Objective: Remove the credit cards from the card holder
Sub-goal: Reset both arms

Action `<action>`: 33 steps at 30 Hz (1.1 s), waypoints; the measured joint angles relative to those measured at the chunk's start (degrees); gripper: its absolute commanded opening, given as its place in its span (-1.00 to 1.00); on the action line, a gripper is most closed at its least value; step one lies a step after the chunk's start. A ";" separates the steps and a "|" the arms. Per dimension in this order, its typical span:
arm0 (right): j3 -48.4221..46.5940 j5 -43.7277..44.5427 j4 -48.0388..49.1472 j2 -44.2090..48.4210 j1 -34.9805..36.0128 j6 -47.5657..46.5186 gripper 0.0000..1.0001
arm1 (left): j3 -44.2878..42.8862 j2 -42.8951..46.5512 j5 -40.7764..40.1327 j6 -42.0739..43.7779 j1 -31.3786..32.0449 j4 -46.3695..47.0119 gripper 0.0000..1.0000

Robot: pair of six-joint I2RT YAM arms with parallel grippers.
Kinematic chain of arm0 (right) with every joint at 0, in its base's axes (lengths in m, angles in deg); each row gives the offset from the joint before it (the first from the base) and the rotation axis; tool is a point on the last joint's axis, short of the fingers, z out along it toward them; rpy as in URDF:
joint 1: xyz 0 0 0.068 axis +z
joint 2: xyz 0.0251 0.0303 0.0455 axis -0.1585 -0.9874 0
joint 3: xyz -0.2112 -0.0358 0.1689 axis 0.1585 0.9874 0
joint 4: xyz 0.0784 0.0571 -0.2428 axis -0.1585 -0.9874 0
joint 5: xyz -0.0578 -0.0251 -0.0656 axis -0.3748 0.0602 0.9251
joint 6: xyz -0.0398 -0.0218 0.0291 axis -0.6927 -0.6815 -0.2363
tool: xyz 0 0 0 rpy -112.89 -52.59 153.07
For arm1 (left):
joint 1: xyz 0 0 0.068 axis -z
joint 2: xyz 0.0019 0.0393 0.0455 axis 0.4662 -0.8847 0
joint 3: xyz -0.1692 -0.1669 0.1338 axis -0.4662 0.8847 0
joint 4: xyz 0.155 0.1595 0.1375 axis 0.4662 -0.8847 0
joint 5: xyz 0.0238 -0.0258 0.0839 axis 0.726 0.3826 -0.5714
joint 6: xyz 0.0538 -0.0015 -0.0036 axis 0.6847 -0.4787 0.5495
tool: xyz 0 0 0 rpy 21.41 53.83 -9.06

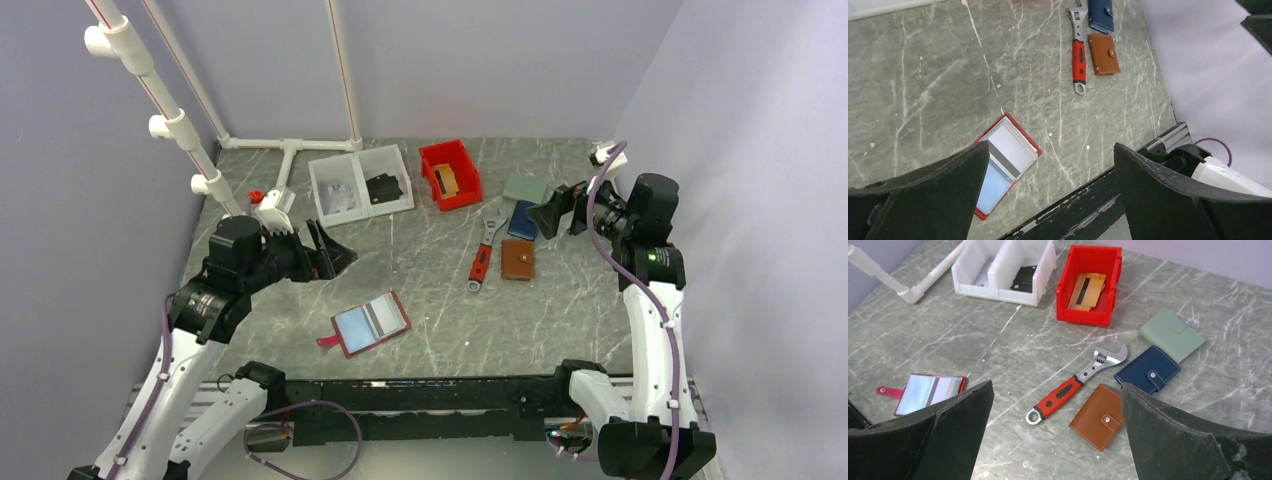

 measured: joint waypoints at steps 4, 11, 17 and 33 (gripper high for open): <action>-2.27 0.13 -0.48 0.02 -0.20 1.09 1.00 | -0.81 -0.26 -0.02 2.45 0.00 -0.66 0.99; -3.06 0.74 -2.16 0.07 -0.20 2.82 1.00 | -0.22 -0.24 0.68 5.84 0.00 0.35 0.99; -4.20 0.33 -3.96 0.98 -2.25 2.38 0.99 | 2.93 -1.20 2.03 8.57 0.00 3.08 0.99; -2.47 -10.93 -2.43 1.97 -11.06 7.08 0.99 | 4.94 -1.36 4.46 12.17 -3.72 5.86 0.99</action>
